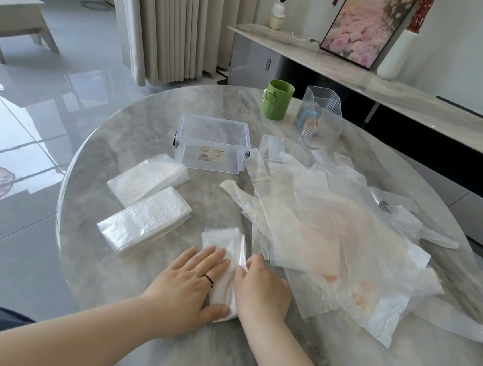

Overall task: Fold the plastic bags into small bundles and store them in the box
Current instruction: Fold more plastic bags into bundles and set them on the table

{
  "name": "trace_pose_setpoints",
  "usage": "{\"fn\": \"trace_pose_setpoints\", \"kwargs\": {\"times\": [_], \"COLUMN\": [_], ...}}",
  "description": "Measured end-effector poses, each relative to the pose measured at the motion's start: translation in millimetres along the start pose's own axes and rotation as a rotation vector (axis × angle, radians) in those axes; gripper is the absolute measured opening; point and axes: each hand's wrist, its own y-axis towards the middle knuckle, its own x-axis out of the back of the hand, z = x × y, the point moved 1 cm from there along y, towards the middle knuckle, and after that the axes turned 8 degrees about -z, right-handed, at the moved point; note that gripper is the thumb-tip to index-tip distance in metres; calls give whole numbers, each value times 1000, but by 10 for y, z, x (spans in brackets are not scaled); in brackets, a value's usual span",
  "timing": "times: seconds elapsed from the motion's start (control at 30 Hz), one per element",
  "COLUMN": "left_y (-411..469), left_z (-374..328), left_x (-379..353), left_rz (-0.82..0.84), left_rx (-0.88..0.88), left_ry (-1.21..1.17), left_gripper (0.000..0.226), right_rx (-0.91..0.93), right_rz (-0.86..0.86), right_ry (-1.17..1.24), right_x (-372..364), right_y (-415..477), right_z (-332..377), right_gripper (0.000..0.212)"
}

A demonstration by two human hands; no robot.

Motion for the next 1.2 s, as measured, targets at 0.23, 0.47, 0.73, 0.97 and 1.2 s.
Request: {"fn": "trace_pose_setpoints", "kwargs": {"times": [0.23, 0.47, 0.73, 0.97, 1.2], "left_y": [47, 81, 123, 278, 326], "left_z": [-18, 14, 80, 246, 325], "left_x": [90, 88, 209, 409, 483], "left_rz": [31, 60, -122, -173, -136], "left_rx": [84, 153, 234, 320, 423], "left_ry": [6, 15, -285, -690, -854], "left_gripper": [126, 137, 113, 92, 29], "right_rx": [95, -26, 13, 61, -147], "right_rz": [-242, 74, 288, 347, 370], "right_ry": [-68, 32, -64, 218, 636], "right_x": [-145, 8, 52, 200, 251], "right_y": [-84, -9, 177, 144, 273], "right_z": [-81, -237, -118, -180, -253], "right_gripper": [50, 43, 31, 30, 26]}}
